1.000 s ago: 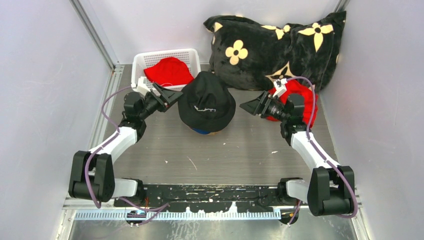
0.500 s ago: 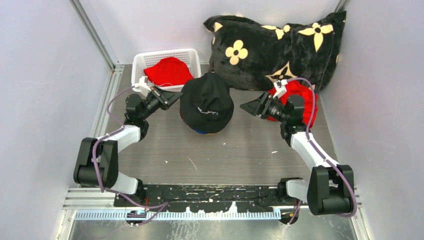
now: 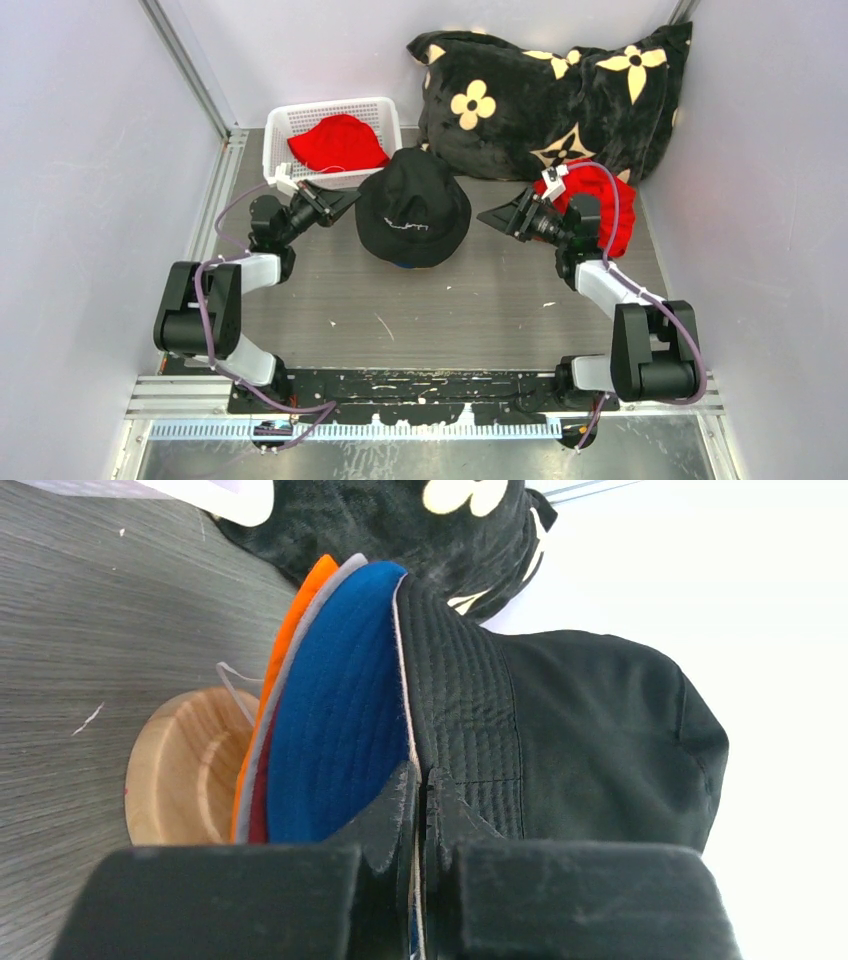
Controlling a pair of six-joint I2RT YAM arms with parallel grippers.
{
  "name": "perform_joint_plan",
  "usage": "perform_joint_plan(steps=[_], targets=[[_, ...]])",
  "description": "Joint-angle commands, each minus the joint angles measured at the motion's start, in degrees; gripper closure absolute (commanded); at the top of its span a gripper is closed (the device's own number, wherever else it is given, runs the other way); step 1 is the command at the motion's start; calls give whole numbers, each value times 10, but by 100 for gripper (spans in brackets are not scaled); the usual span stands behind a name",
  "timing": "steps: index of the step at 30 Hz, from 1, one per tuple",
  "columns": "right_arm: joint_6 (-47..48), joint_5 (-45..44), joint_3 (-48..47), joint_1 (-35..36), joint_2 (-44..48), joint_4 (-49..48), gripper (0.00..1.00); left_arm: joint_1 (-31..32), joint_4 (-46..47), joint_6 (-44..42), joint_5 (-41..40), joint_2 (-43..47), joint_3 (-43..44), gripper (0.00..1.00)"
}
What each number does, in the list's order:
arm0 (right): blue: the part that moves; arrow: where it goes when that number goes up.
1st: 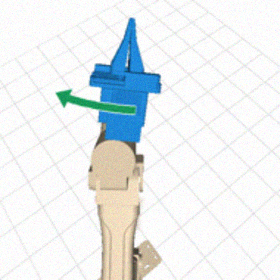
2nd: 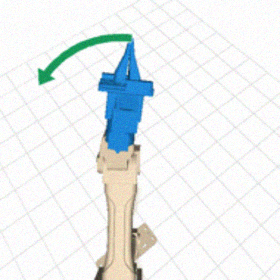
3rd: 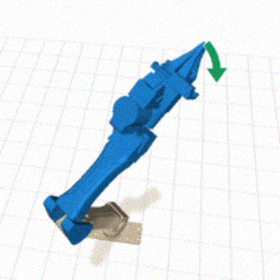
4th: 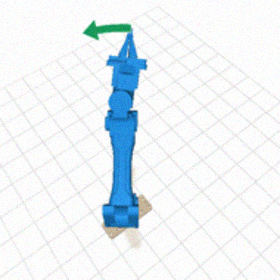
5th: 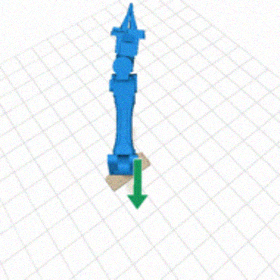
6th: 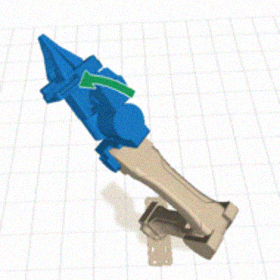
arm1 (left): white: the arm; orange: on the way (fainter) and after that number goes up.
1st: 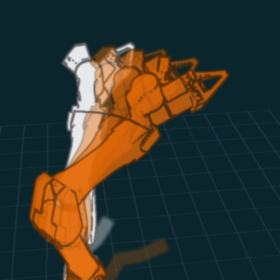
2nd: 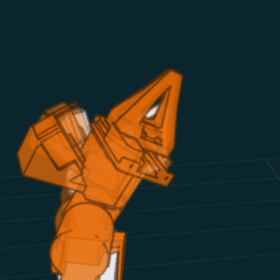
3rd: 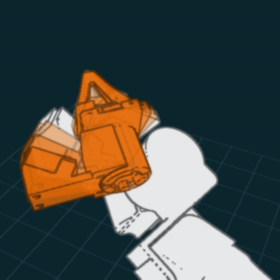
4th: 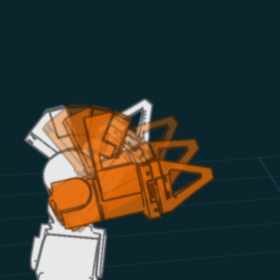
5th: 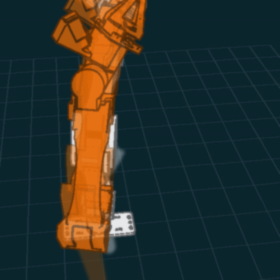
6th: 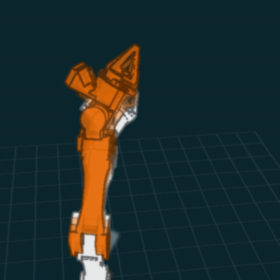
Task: Stack the hats
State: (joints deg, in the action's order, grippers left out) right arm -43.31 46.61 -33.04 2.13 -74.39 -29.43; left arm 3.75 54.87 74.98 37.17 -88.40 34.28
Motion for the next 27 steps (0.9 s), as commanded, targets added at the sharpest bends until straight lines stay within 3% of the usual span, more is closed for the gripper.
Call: perform_joint_plan(steps=[1, 15, 27], targets=[[-43, 33, 3, -1, -20, -111, 25, -10, 24, -22, 1, -18, 2, 100], [-83, 37, -30, 44, -102, -183, 32, -10, 34, -25, 2, -68, 30, 100], [-138, 45, -44, 49, -165, -281, 56, -10, 26, -26, -7, -74, 37, 100]])
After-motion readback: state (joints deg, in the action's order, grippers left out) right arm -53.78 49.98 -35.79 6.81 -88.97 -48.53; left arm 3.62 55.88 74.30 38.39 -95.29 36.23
